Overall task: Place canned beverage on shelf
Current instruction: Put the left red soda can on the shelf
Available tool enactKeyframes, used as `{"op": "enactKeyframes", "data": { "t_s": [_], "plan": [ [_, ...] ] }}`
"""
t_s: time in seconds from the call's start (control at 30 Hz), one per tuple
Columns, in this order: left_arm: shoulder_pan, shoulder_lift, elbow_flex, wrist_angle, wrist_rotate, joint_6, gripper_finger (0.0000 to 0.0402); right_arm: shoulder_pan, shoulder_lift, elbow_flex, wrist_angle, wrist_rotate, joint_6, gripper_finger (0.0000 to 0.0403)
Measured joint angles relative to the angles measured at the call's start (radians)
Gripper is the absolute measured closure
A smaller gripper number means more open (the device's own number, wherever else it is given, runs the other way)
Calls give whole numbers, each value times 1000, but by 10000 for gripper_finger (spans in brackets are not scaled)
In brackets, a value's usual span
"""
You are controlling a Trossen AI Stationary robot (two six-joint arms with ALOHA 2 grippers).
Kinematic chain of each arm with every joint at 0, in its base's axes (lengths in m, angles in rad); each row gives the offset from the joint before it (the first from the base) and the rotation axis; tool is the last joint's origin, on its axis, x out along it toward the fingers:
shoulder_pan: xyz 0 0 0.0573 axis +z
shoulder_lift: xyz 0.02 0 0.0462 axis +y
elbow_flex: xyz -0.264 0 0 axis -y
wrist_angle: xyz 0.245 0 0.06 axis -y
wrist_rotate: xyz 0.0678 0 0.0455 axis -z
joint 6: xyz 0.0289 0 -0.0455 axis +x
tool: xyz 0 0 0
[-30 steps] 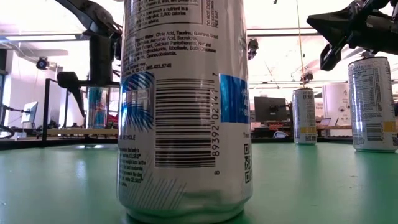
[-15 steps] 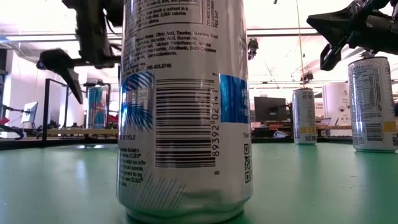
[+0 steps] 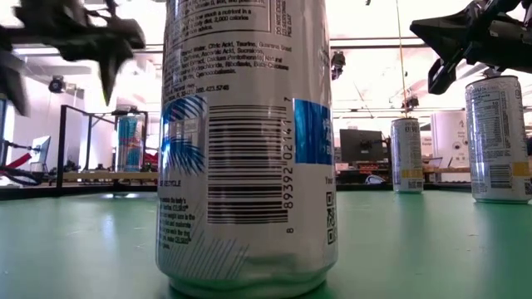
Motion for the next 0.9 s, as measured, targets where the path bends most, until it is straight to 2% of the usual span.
{"op": "enactKeyframes", "data": {
  "t_s": [0.1, 0.27, 0.43, 0.53, 0.73, 0.9],
  "plan": [
    [-80, 18, 21, 0, 6, -104, 13, 0, 0, 0, 0, 0, 0, 390],
    [-173, 68, 81, -12, 84, -234, 13, 0, 0, 0, 0, 0, 0, 390],
    [-211, 139, 205, -122, 193, -294, 13, 0, 0, 0, 0, 0, 0, 390],
    [-235, 193, 299, -198, 225, -335, 13, 0, 0, 0, 0, 0, 0, 390],
    [-297, 306, 452, -349, 216, -409, 13, 0, 0, 0, 0, 0, 0, 390],
    [-387, 383, 513, -423, 81, -535, 13, 0, 0, 0, 0, 0, 0, 390]
  ]
}}
